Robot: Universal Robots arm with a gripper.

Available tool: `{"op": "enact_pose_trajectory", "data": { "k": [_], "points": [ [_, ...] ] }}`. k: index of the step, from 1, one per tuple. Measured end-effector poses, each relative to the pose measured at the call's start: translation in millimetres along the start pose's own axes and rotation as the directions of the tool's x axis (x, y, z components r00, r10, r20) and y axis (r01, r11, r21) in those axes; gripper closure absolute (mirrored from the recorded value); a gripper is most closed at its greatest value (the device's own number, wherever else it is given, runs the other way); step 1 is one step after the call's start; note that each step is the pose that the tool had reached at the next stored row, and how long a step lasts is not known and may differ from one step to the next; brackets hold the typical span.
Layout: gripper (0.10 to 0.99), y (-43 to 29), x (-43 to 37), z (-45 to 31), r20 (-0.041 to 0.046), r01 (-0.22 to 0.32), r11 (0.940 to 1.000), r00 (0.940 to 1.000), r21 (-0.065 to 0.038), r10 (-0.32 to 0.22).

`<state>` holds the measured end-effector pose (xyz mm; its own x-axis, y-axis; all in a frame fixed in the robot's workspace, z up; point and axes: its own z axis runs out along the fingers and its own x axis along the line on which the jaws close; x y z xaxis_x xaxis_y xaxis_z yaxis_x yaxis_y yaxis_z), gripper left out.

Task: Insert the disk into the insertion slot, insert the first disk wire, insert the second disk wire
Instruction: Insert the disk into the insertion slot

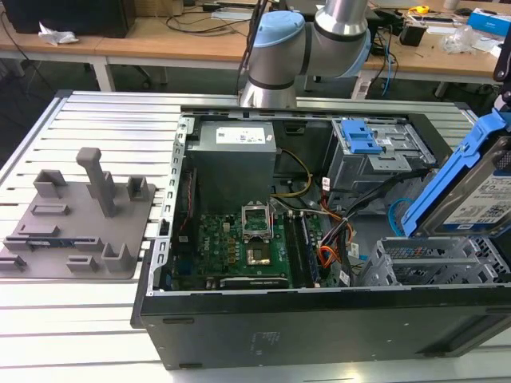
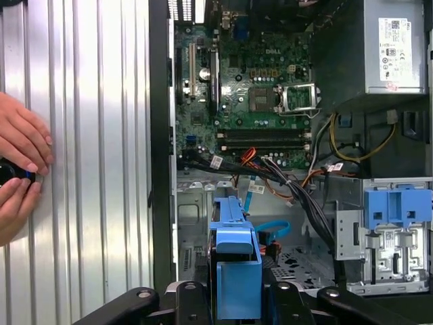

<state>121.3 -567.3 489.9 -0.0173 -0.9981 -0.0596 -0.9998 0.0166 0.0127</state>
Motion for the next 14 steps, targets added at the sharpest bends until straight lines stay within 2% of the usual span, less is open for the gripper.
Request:
{"op": "enact_pose_trajectory", "data": {
  "k": [7,14],
  "points": [
    [0.722,-0.1,-1.7,10.8,-0.0004,0.0,1.0,1.0,0.0,0.0],
    [0.722,-0.2,-1.9,17.6,-0.0041,0.002,1.0,1.0,0.0,-0.002]
  ]
}}
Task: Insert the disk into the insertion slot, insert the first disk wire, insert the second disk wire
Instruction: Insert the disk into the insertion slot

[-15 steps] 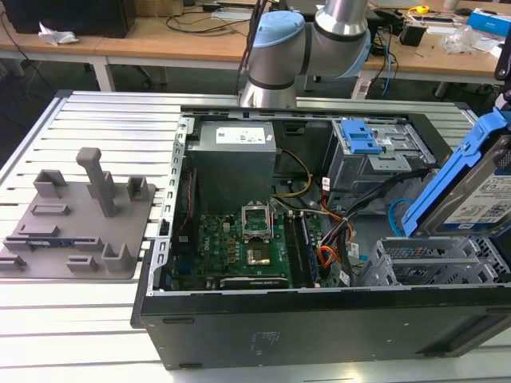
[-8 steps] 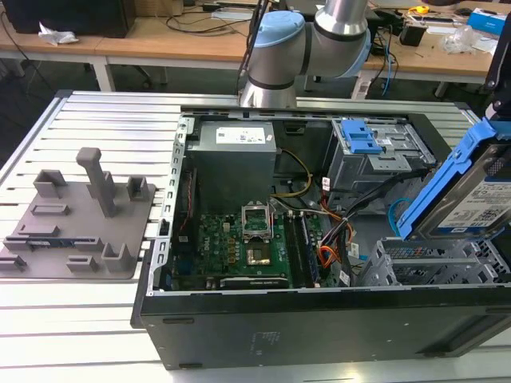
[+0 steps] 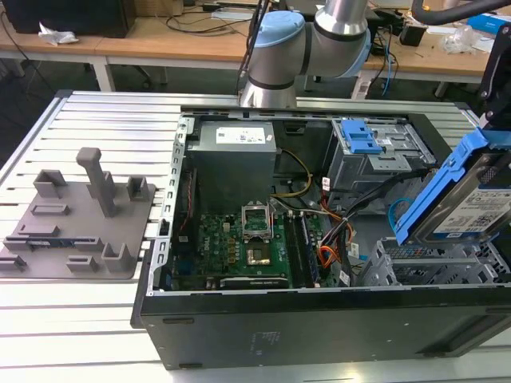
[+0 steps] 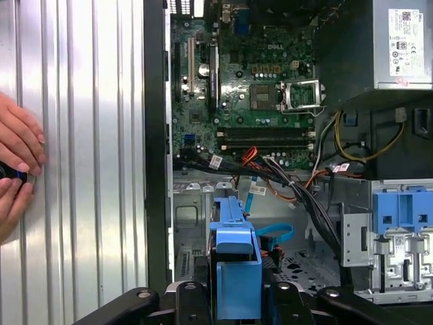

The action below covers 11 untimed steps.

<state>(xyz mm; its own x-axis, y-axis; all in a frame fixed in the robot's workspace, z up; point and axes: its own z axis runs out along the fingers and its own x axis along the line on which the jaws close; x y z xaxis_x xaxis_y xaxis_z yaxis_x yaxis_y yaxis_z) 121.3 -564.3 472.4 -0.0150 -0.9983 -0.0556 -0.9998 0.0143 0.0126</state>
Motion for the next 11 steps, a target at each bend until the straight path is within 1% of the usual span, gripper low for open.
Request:
{"op": "enact_pose_trajectory", "data": {
  "k": [5,11],
  "points": [
    [0.722,1.2,-1.4,5.1,-0.004,0.0,1.0,1.0,0.0,0.0],
    [0.722,2.0,-2.6,9.5,-0.006,0.0,1.0,1.0,0.0,0.0]
  ]
}}
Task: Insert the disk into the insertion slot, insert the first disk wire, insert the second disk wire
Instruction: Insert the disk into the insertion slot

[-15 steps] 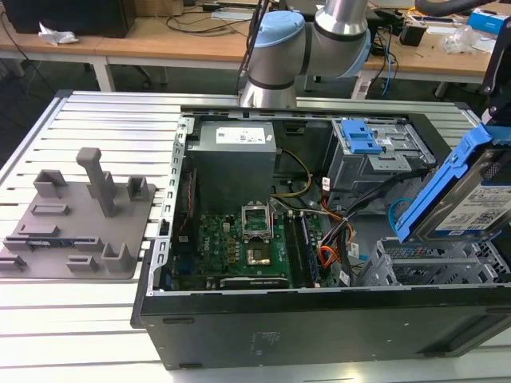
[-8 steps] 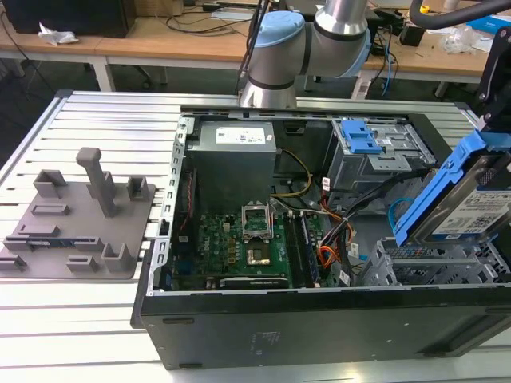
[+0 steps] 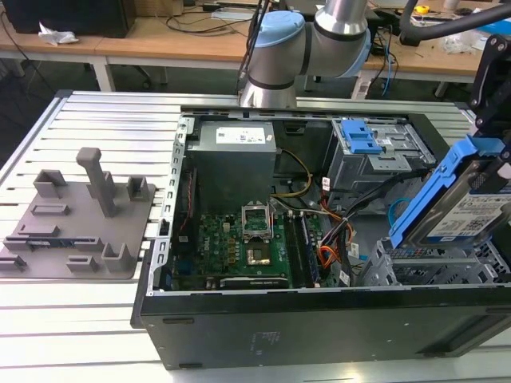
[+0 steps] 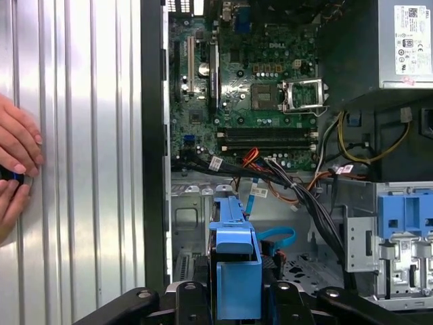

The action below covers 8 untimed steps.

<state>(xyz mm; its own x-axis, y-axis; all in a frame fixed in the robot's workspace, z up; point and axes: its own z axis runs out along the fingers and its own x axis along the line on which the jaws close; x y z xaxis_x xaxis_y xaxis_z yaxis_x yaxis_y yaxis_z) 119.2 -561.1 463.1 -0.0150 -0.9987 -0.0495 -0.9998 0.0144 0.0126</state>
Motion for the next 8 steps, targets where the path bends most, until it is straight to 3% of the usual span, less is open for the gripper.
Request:
{"op": "enact_pose_trajectory", "data": {
  "k": [8],
  "points": [
    [0.722,0.5,0.0,4.9,-0.0023,0.0,1.0,1.0,0.0,0.0]
  ]
}}
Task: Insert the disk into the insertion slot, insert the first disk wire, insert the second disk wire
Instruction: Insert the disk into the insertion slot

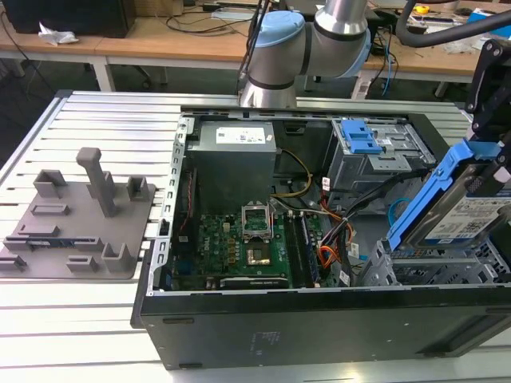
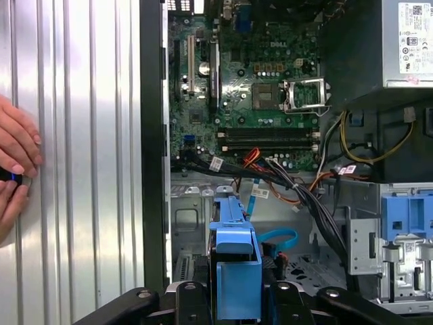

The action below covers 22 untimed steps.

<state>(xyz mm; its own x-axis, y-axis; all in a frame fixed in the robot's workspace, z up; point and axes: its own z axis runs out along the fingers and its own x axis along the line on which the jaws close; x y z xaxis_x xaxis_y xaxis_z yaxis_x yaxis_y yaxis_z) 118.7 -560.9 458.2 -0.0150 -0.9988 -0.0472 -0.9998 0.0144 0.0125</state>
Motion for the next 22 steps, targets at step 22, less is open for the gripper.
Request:
{"op": "enact_pose_trajectory", "data": {
  "k": [22],
  "points": [
    [0.722,-0.3,1.8,37.5,-0.001,0.0,1.0,1.0,0.0,0.0]
  ]
}}
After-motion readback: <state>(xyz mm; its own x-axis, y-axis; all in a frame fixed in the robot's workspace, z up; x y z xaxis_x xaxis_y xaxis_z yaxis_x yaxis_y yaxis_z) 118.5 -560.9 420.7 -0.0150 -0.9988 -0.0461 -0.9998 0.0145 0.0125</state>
